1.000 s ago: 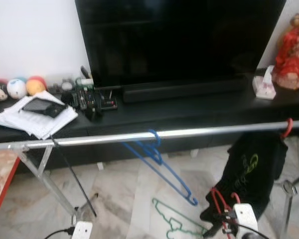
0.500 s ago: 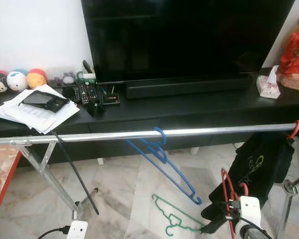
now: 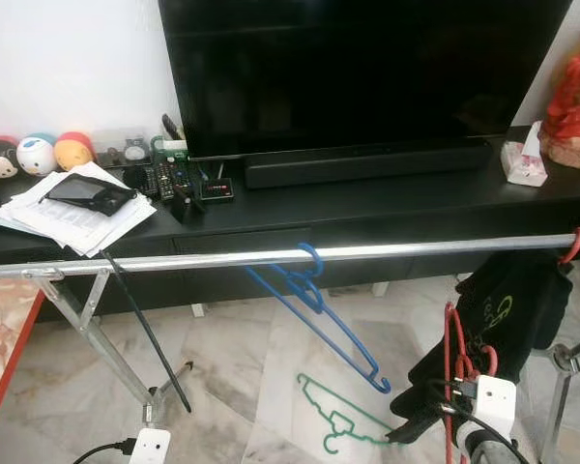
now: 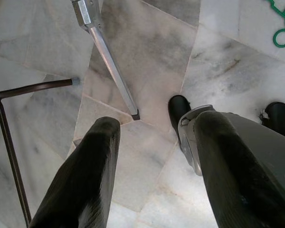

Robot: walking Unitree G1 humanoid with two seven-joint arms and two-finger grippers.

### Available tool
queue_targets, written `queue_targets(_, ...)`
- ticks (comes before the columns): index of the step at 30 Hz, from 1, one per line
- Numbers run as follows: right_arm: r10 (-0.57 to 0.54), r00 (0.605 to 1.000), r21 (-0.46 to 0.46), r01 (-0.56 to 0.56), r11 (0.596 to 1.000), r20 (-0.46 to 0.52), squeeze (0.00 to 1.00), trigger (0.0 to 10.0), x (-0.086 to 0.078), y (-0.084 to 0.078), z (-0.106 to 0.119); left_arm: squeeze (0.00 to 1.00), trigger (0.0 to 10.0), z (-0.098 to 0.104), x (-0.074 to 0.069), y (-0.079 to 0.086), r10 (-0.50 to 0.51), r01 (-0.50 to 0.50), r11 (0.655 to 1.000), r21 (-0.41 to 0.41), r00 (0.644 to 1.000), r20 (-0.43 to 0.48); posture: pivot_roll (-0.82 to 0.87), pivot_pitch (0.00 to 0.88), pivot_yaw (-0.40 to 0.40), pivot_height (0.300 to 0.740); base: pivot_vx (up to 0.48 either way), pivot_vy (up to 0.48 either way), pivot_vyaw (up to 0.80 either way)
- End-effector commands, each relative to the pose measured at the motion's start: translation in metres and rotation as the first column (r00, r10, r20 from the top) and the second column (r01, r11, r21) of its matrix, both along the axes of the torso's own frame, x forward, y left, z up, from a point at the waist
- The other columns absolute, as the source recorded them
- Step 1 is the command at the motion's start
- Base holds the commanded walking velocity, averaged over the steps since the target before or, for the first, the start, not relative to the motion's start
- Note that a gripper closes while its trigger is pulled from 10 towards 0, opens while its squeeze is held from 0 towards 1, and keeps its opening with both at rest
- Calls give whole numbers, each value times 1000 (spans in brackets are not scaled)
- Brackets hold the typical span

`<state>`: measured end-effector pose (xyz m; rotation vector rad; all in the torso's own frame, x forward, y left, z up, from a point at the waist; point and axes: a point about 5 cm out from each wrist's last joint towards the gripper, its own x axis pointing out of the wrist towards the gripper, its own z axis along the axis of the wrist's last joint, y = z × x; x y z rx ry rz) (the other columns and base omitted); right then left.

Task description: Hang hanger

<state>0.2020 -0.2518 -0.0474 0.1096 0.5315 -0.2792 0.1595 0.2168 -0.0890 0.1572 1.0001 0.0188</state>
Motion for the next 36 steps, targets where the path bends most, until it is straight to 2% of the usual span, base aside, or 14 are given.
queue_targets(1,-5,999,2,5,1000,38,0,10000,3,-2,4,0,10000,-2,-4,2,-26,26,1000,15,999,-28,-87,20,-24,740,0,0,0)
queue_targets(8,35,999,8,-35,999,26,0,10000,3,0,3,0,10000,-2,-4,2,-29,30,999,15,999,-29,-83,22,-23,740,0,0,0)
queue_targets(15,50,998,107,-55,993,44,0,10000,3,4,1,0,10000,-1,-4,3,-29,30,999,19,999,-30,-86,22,-22,740,0,0,0)
queue_targets(18,58,998,92,-60,994,31,0,10000,3,4,1,0,10000,-2,-4,2,-34,35,999,18,999,-32,-88,21,-23,740,0,0,0)
queue_targets(26,48,998,238,-59,970,49,0,10000,2,9,-2,0,10000,-2,-4,2,-37,38,999,21,999,-32,-89,20,-26,740,0,0,0)
queue_targets(32,48,998,212,-54,976,32,0,10000,1,7,-3,0,10000,-2,-4,2,-38,38,999,20,999,-32,-86,17,-28,740,0,0,0)
queue_targets(36,81,996,61,-83,995,34,0,10000,3,1,3,0,10000,-2,-4,2,-39,40,999,21,999,-33,-86,13,-27,740,0,0,0)
